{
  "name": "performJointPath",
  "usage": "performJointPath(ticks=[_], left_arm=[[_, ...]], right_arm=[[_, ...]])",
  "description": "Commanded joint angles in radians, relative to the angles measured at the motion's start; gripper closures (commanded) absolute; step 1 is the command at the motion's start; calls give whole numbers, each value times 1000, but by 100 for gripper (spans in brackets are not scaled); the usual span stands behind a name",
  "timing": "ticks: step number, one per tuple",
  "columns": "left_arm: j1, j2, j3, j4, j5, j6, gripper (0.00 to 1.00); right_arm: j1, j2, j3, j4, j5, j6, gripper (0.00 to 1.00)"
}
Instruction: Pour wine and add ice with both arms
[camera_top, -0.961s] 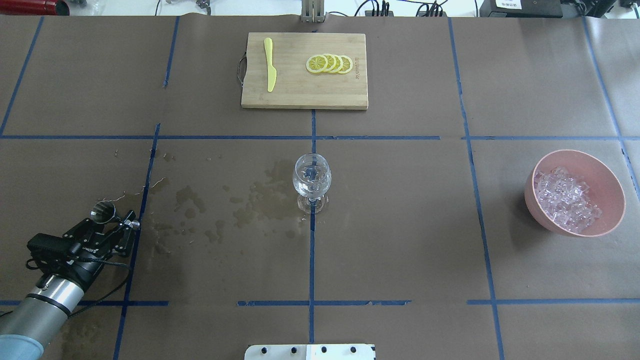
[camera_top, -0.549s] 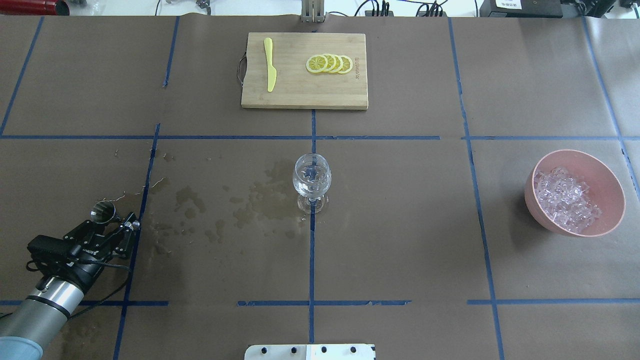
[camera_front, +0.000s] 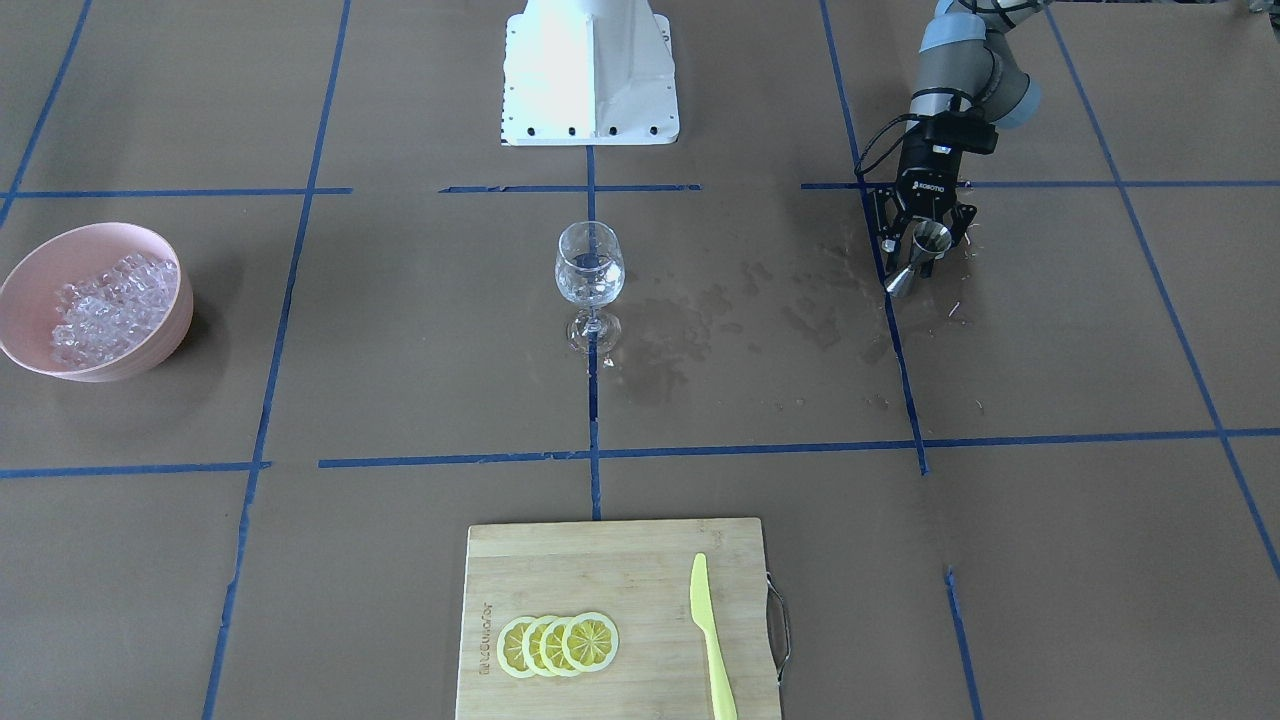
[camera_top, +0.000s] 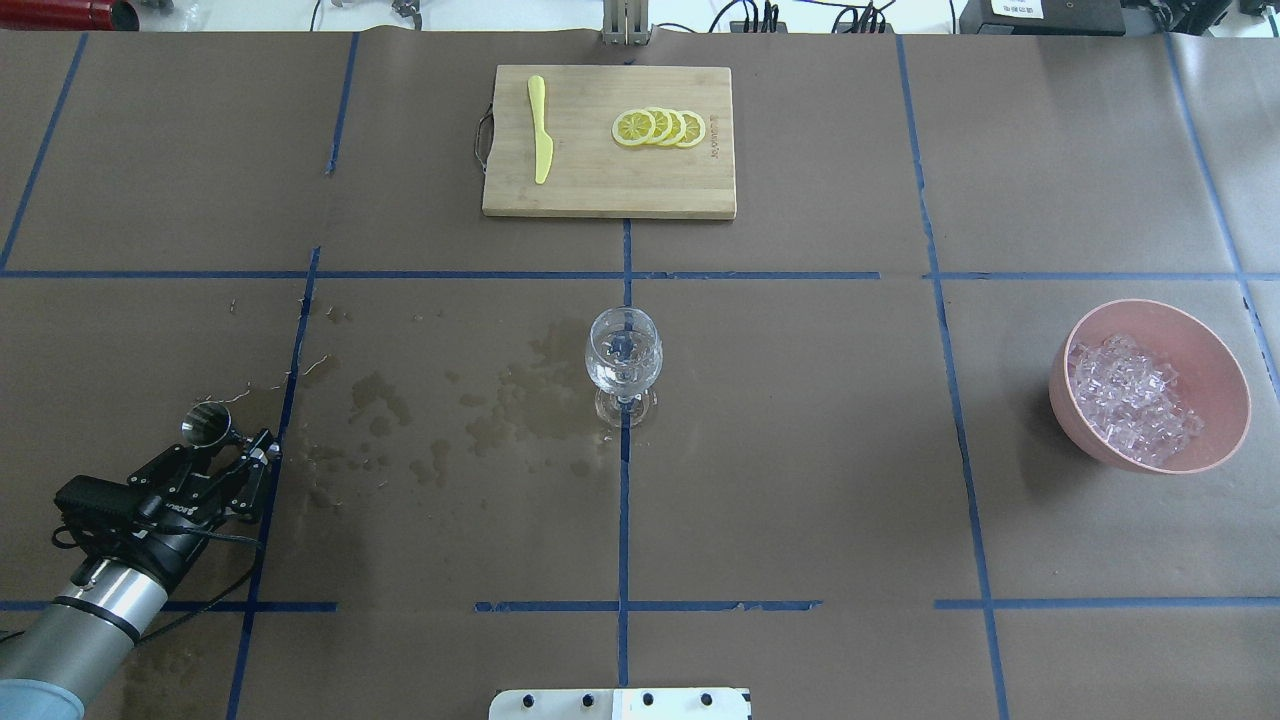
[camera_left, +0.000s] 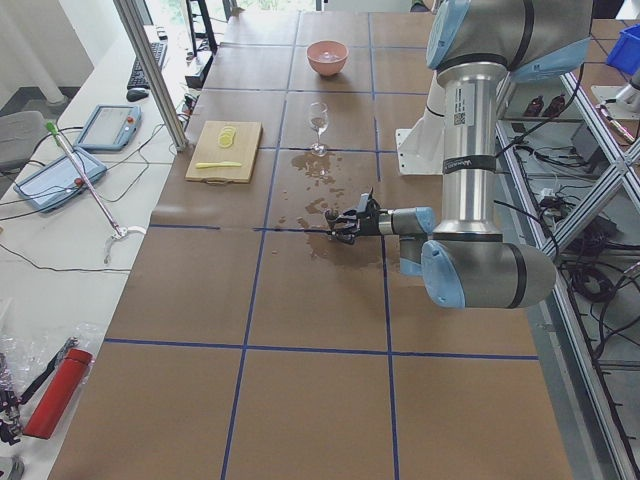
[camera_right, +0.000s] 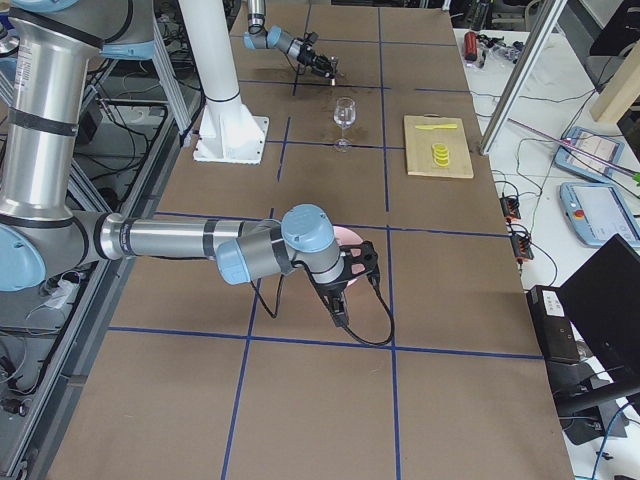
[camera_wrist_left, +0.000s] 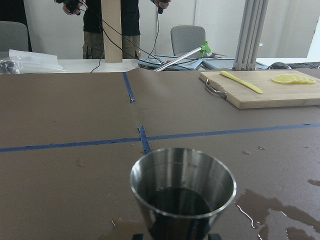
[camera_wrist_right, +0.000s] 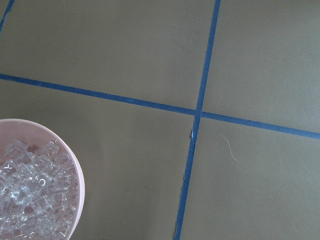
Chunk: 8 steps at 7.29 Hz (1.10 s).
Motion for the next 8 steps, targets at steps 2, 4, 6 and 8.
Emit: performJointPath(ticks=[2,4,6,8], left_arm=[[1,7,2,-20,10,0,54],[1,7,2,-20,10,0,53],[3,7,0,-18,10,0,56],[3,7,0,-46,10,2,95]], right_arm=[[0,0,1,0,0,0,0],[0,0,0,0,0,0,0],[0,0,0,0,0,0,0],[0,0,0,0,0,0,0]])
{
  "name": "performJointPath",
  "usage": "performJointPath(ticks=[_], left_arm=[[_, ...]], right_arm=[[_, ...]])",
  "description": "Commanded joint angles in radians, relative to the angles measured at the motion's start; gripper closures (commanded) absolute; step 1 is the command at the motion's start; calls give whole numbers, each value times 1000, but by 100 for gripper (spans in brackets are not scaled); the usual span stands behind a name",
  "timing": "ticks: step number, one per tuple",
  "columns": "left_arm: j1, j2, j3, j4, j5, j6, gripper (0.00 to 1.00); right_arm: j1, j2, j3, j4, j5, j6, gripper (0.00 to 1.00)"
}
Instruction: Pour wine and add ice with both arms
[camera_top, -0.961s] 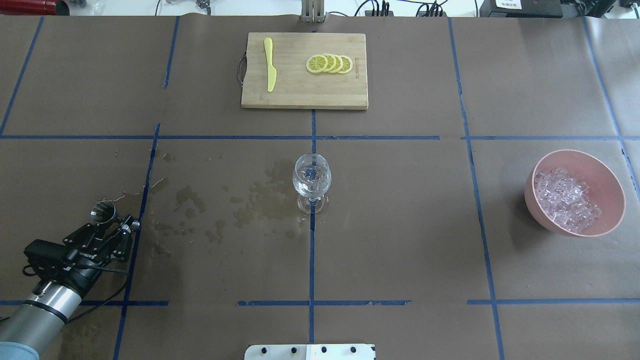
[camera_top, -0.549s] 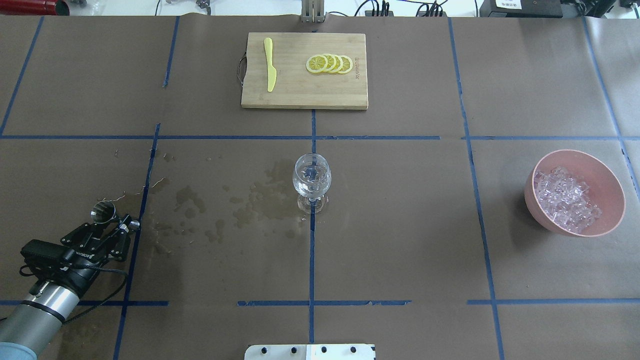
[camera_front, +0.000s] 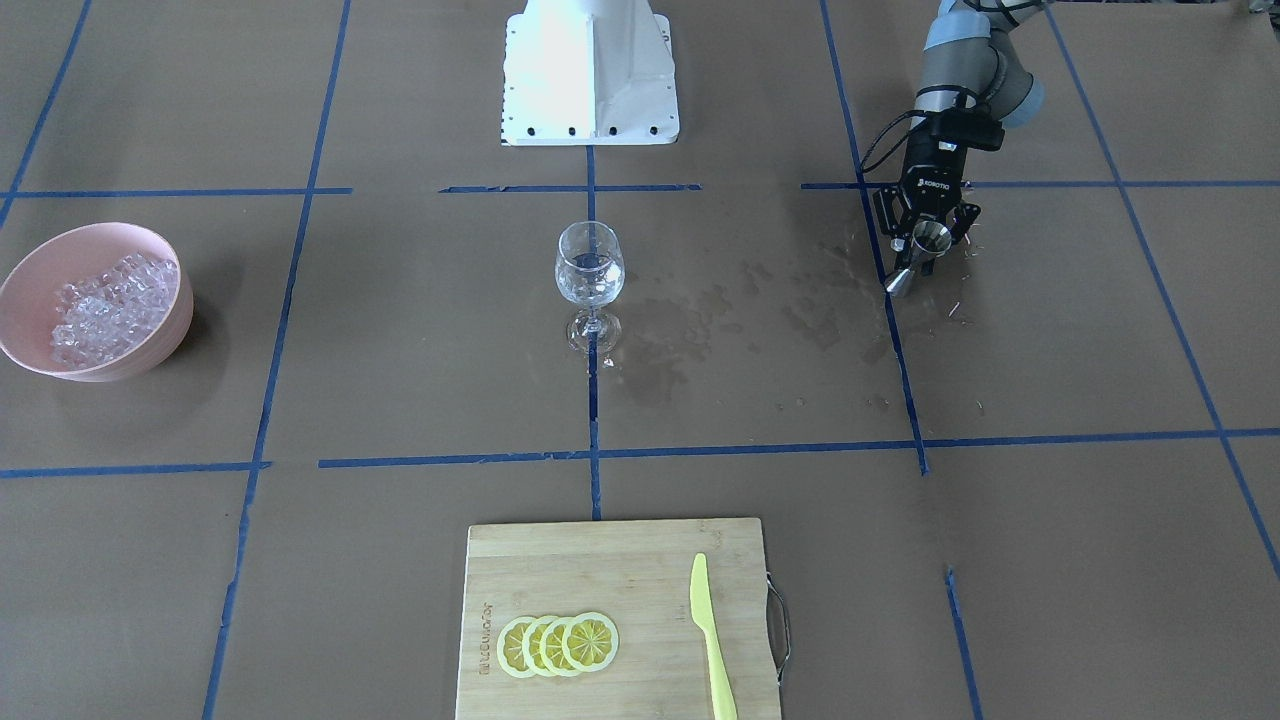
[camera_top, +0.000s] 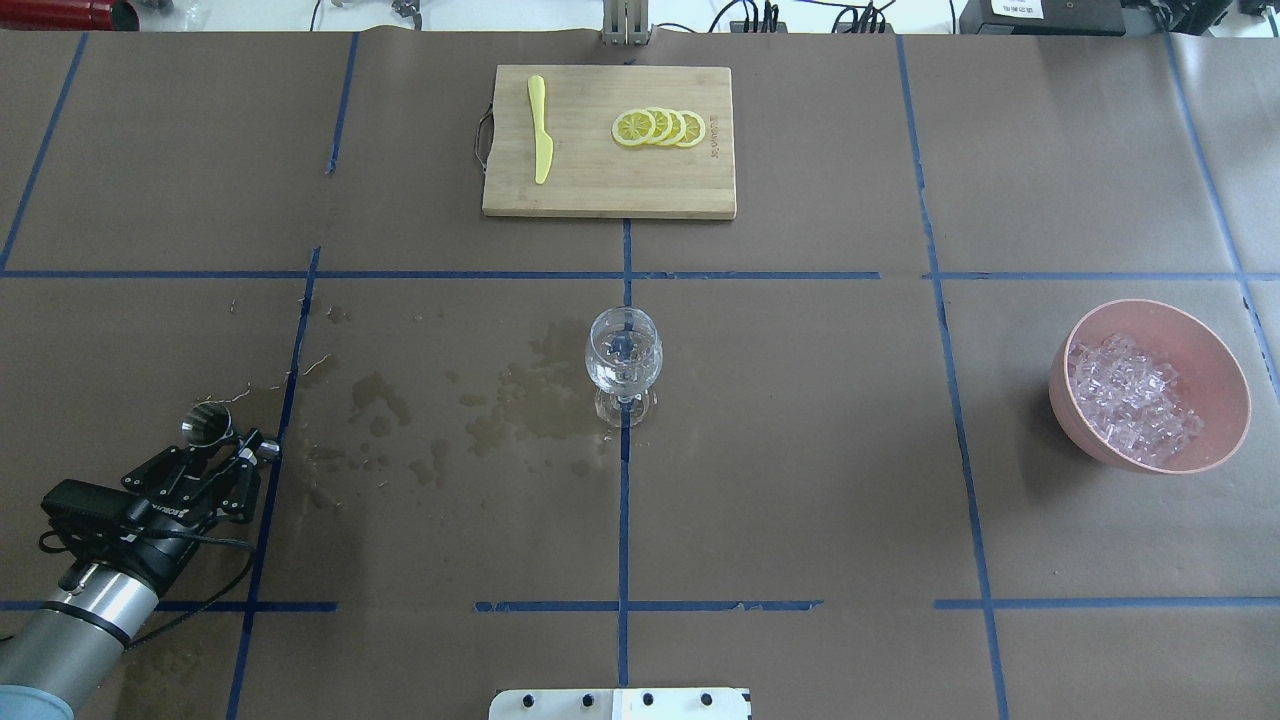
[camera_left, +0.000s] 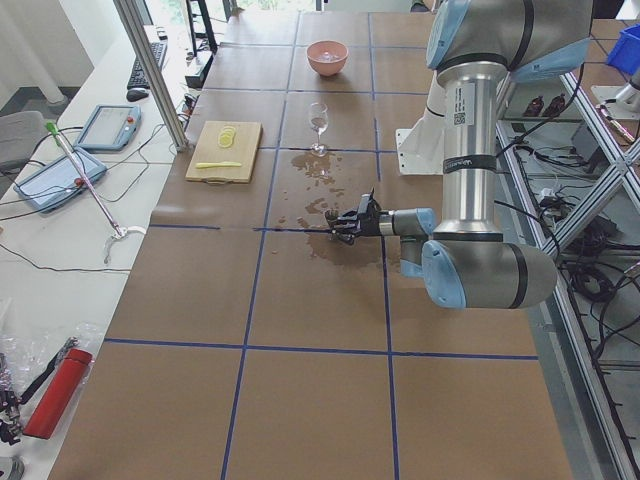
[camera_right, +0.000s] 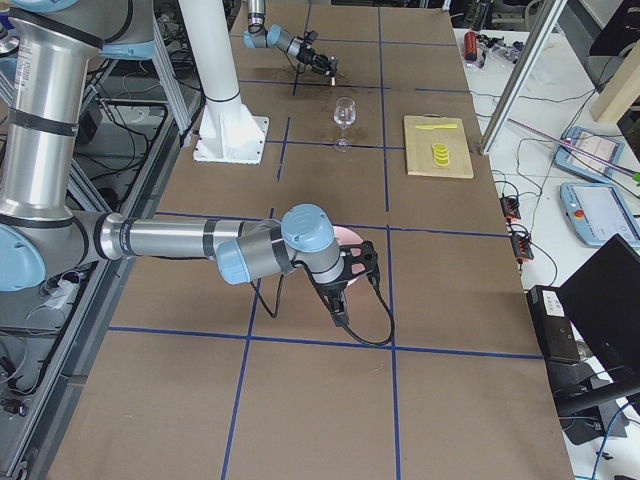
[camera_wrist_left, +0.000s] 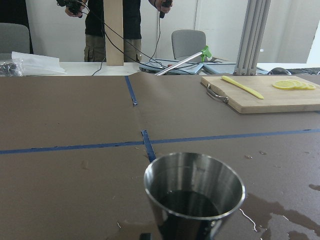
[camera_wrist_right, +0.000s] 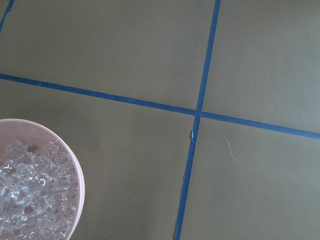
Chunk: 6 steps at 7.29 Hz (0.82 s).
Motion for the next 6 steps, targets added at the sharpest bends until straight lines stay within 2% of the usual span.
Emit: performJointPath(ticks=[1,3,4,5,6], left_arm=[[-1,0,-1,-33,0,3,95],[-3,2,-9,-37,3,6,96],[-3,3,-7,-78,27,19,95],[-3,23,-4,-127,34,114,94],[-3,35,8,-224,41,236,97]], right_arm=[[0,0,0,0,0,0,0],[0,0,0,0,0,0,0],[0,0,0,0,0,2,0],[0,0,1,0,0,2,0],[0,0,1,0,0,2,0]])
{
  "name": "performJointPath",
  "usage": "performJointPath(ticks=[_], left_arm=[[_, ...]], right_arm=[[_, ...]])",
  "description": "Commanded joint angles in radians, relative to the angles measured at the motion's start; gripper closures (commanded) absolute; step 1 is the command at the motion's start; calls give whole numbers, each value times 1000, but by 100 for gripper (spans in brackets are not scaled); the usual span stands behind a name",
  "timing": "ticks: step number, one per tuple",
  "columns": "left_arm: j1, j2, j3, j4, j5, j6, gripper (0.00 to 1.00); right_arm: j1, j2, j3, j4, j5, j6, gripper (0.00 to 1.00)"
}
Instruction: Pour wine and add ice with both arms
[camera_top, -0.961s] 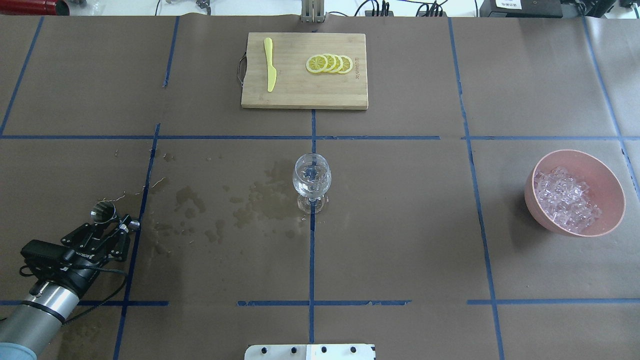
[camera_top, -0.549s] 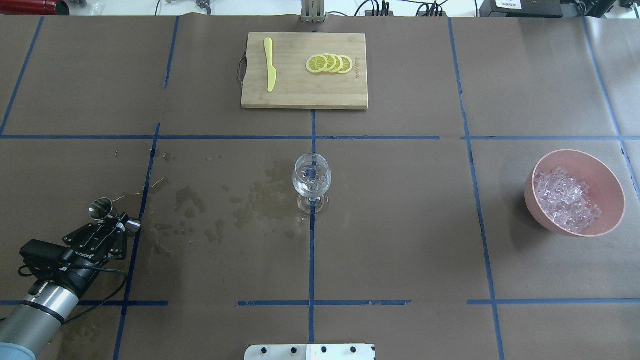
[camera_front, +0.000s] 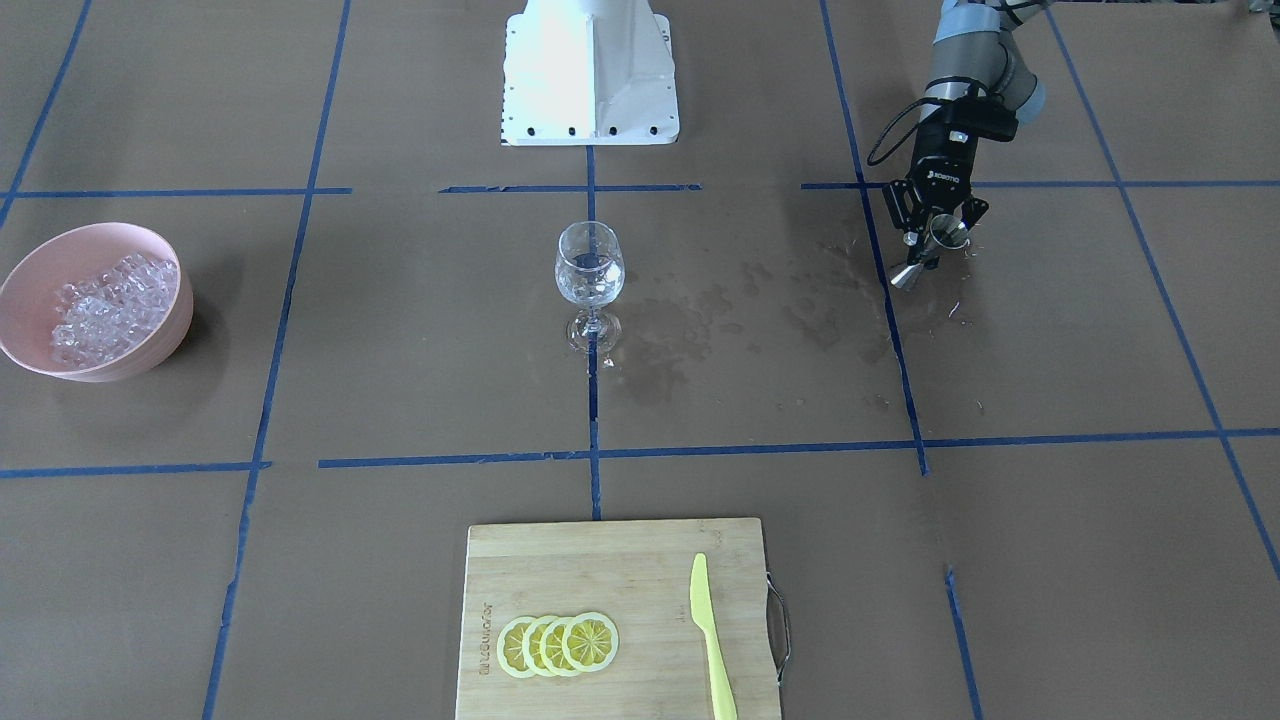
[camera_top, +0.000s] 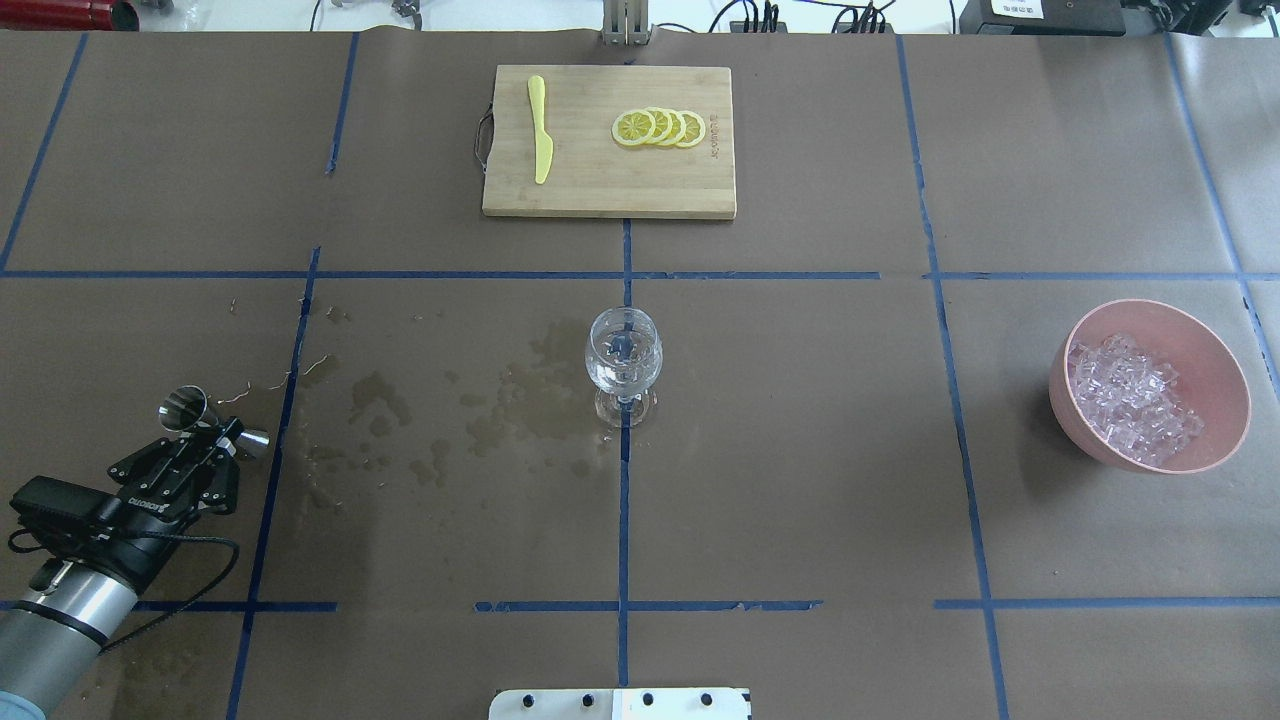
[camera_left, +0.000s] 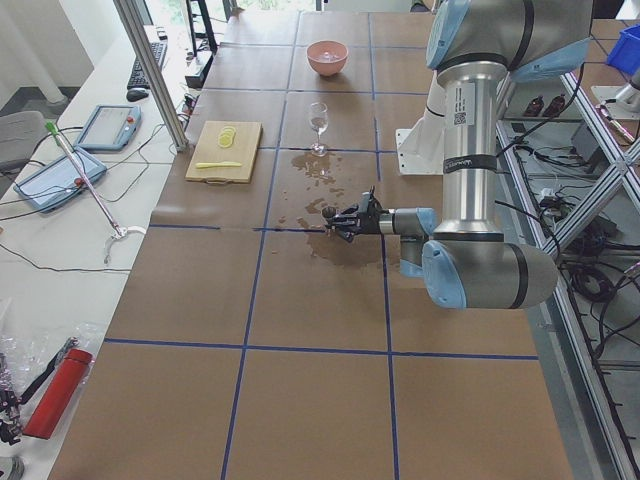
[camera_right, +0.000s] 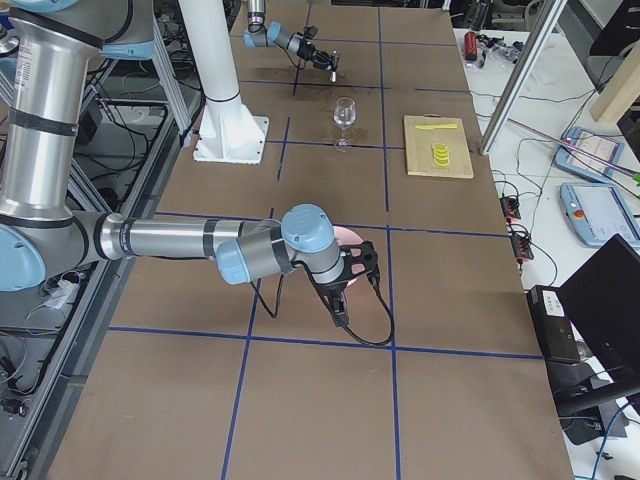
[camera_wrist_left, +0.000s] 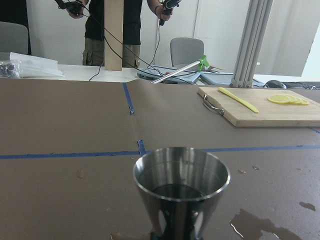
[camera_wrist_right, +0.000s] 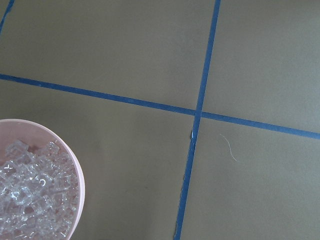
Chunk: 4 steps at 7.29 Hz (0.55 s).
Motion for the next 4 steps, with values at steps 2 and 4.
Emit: performJointPath(ticks=[2,4], left_arm=[[1,14,-6,-201,9,278,100],[0,14,-121,-244,-63,619,100]], right_arm=[[0,0,-1,0,0,0,0],[0,0,-2,0,0,0,0]])
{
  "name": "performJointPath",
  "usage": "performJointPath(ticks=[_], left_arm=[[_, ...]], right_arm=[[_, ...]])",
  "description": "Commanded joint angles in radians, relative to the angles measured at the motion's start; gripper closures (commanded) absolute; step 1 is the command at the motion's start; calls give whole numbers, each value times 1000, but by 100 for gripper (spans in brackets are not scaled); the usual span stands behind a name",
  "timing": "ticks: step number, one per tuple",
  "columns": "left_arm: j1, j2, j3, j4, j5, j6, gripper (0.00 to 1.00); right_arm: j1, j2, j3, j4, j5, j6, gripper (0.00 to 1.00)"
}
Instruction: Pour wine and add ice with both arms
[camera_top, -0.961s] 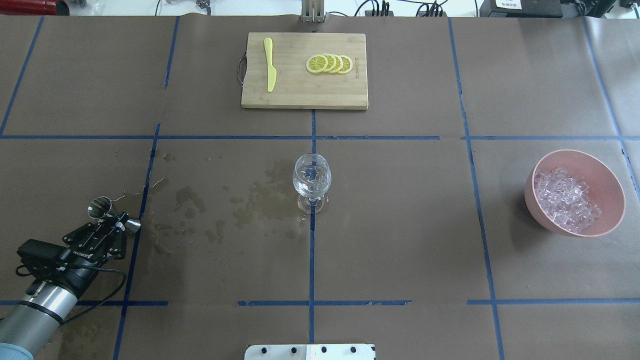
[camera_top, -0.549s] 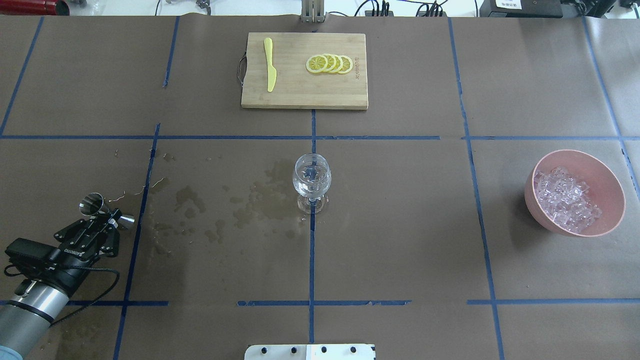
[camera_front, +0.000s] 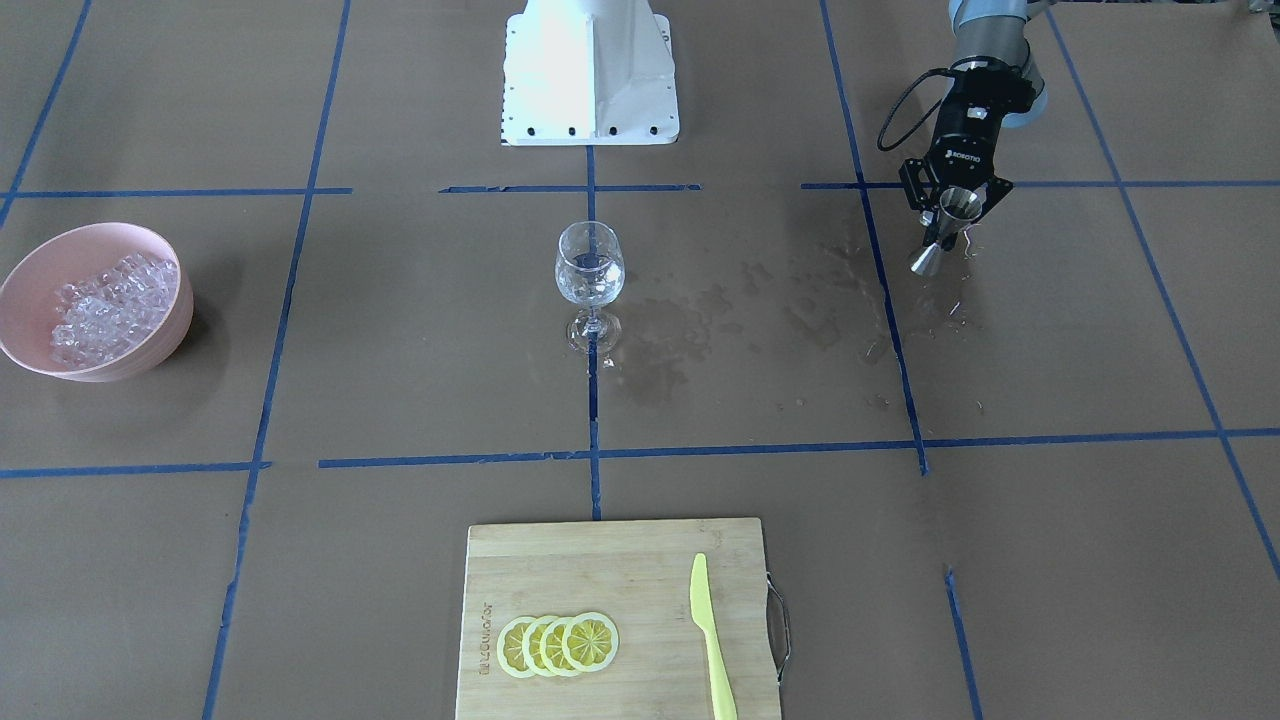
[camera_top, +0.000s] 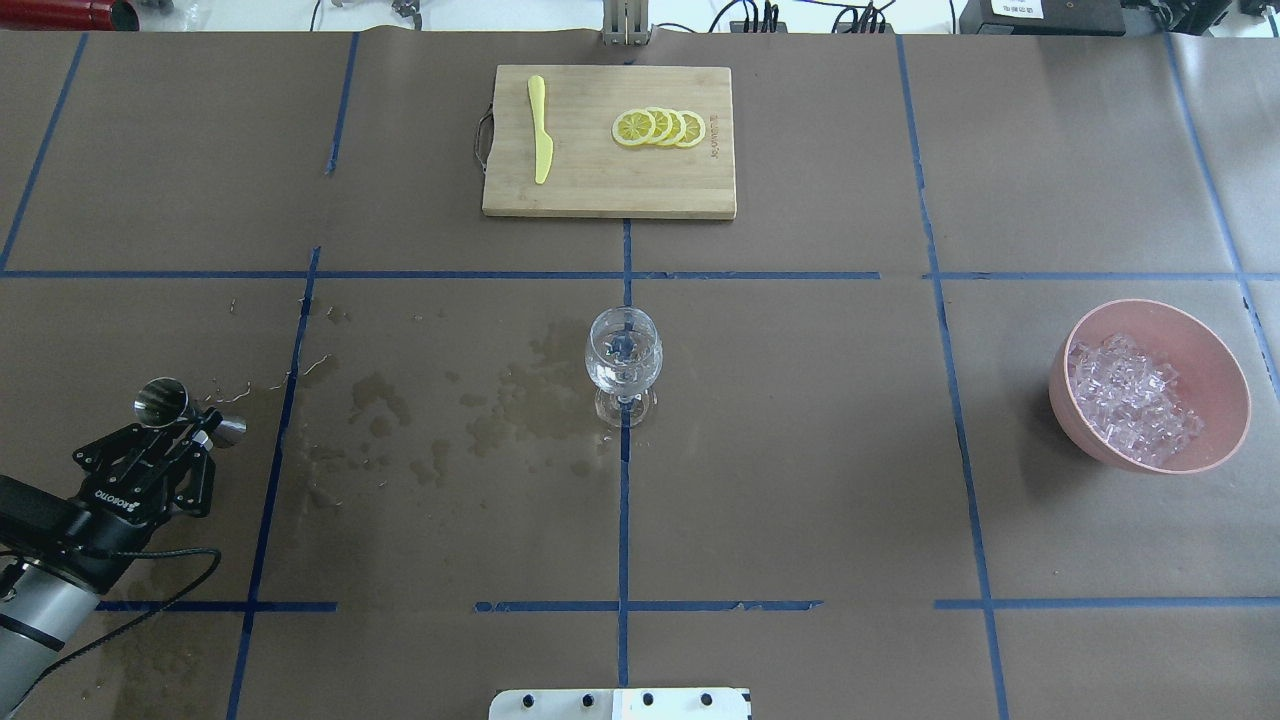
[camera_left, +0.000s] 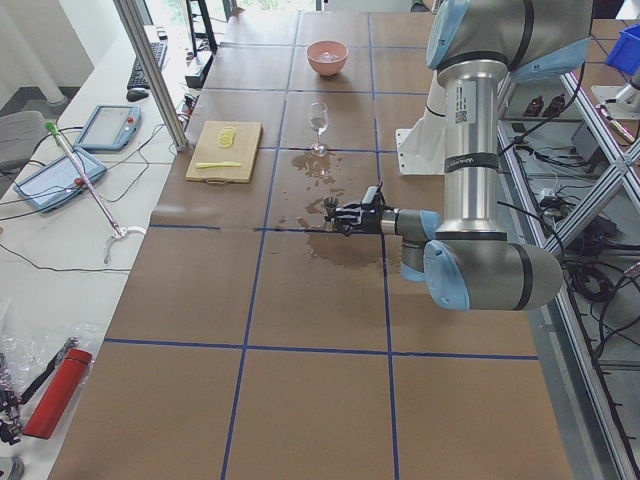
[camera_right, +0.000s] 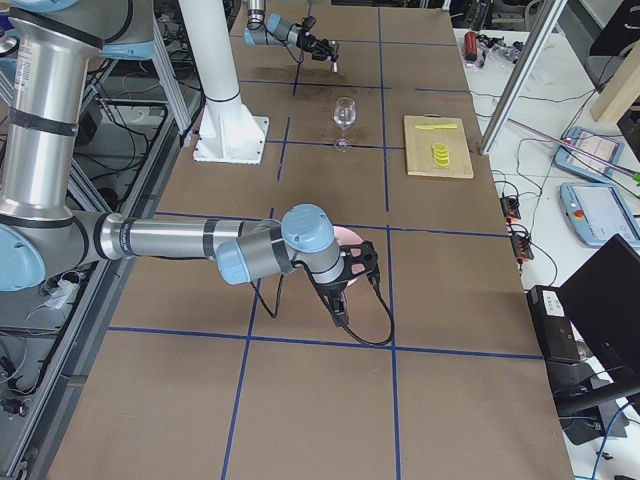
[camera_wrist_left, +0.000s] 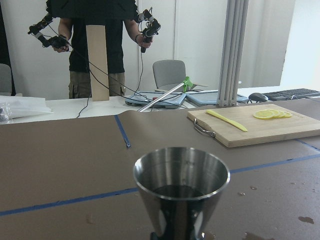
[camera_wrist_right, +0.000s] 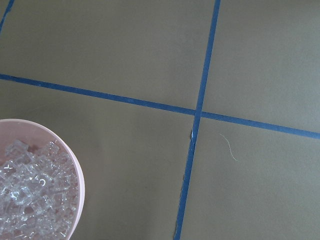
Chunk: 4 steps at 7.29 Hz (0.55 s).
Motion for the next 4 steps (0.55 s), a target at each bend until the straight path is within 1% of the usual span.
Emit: performJointPath(ticks=[1,2,3,4], left_arm=[[1,-1,-113,-47,-114,262,100],[-1,-5,-167,-29,-211,264,100],[-19,-15,-217,44,-345,264,100],[-62,-24,-265,124,-467,263,100]], right_arm=[[0,0,-1,0,0,0,0],[0,0,-1,0,-2,0,0],[0,0,-1,0,0,0,0],[0,0,-1,0,0,0,0]])
